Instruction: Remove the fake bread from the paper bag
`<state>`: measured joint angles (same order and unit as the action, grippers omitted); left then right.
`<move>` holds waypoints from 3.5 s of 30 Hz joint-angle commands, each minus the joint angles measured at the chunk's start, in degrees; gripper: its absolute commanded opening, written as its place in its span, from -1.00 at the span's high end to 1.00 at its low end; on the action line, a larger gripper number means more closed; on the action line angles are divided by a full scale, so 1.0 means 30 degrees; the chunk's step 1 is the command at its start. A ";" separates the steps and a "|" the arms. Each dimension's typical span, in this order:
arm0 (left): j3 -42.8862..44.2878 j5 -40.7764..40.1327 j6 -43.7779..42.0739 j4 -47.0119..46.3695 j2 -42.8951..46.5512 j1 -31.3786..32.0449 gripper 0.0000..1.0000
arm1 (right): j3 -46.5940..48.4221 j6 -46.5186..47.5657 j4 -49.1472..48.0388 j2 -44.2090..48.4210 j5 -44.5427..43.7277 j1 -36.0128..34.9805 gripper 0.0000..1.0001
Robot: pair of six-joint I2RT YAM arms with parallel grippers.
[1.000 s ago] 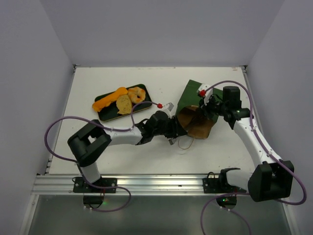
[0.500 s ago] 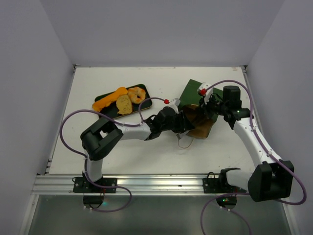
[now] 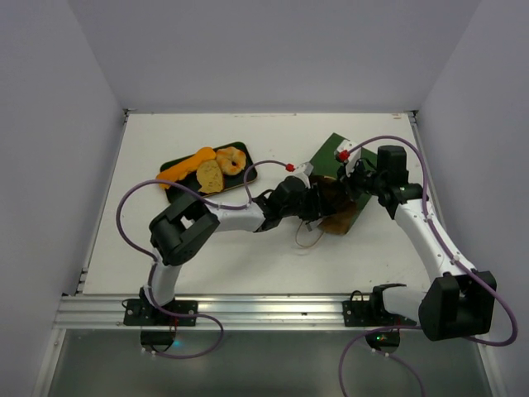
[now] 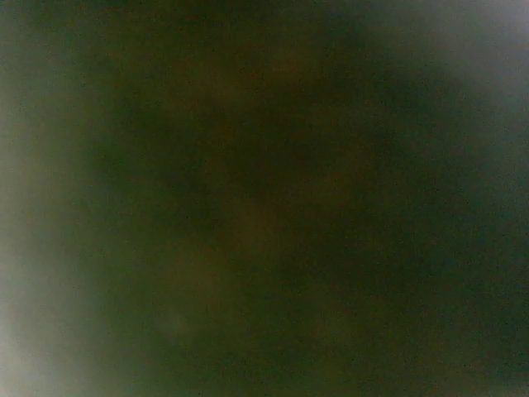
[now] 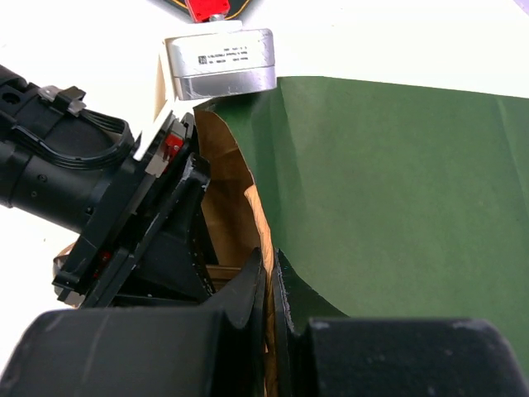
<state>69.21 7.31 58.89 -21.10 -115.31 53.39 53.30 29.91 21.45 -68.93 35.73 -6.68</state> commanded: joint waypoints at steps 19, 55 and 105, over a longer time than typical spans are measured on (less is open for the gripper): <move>-0.0450 -0.0063 -0.1525 -0.0847 0.0435 -0.0334 1.00 | -0.0188 -0.0857 -0.0793 0.0739 -0.0246 -0.0001 1.00; -1.0266 -0.0036 -0.1995 0.2259 1.3237 0.0018 1.00 | -0.0774 -0.2558 -0.2697 0.1032 -0.3207 0.0204 1.00; -0.9007 -0.1090 -0.0209 0.9965 2.0127 -0.7745 1.00 | -0.0950 -0.2822 -0.3079 0.1090 -0.4145 0.0263 1.00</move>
<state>40.12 2.83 53.67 14.37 -52.84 32.08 51.07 22.06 14.68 -67.33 24.49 -6.31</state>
